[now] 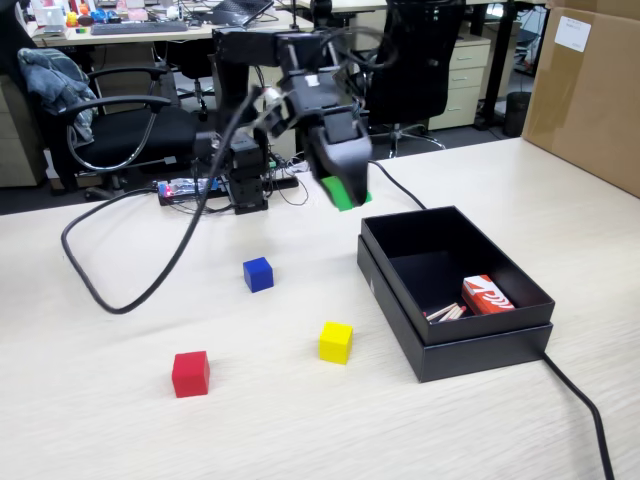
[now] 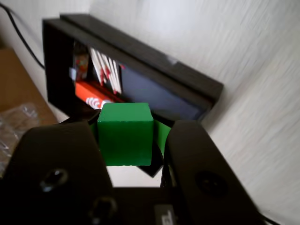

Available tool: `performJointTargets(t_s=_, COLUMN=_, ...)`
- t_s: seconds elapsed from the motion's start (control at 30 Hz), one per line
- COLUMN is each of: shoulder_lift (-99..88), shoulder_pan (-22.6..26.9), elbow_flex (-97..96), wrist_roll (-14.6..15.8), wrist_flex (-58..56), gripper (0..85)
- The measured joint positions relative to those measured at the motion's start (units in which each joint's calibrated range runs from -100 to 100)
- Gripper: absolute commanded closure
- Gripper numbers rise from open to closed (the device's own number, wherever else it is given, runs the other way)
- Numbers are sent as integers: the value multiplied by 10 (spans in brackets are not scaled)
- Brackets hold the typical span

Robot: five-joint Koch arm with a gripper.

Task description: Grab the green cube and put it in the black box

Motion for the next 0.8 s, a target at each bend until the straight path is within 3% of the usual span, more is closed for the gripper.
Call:
performJointTargets(t_s=0.03, shoulder_lift=9, shoulder_pan=13, elbow_flex=15, wrist_roll=18, wrist_flex=0, gripper=846)
performJointTargets(t_s=0.23, shoulder_lift=163, shoulder_pan=37, elbow_flex=107, wrist_roll=42, wrist_flex=0, gripper=846)
performJointTargets(t_s=0.43, shoulder_lift=318, shoulder_pan=38, elbow_flex=148, wrist_roll=42, wrist_flex=-1, gripper=846)
performJointTargets(t_s=0.8, shoulder_lift=416, shoulder_pan=36, elbow_flex=148, wrist_roll=51, wrist_flex=0, gripper=845)
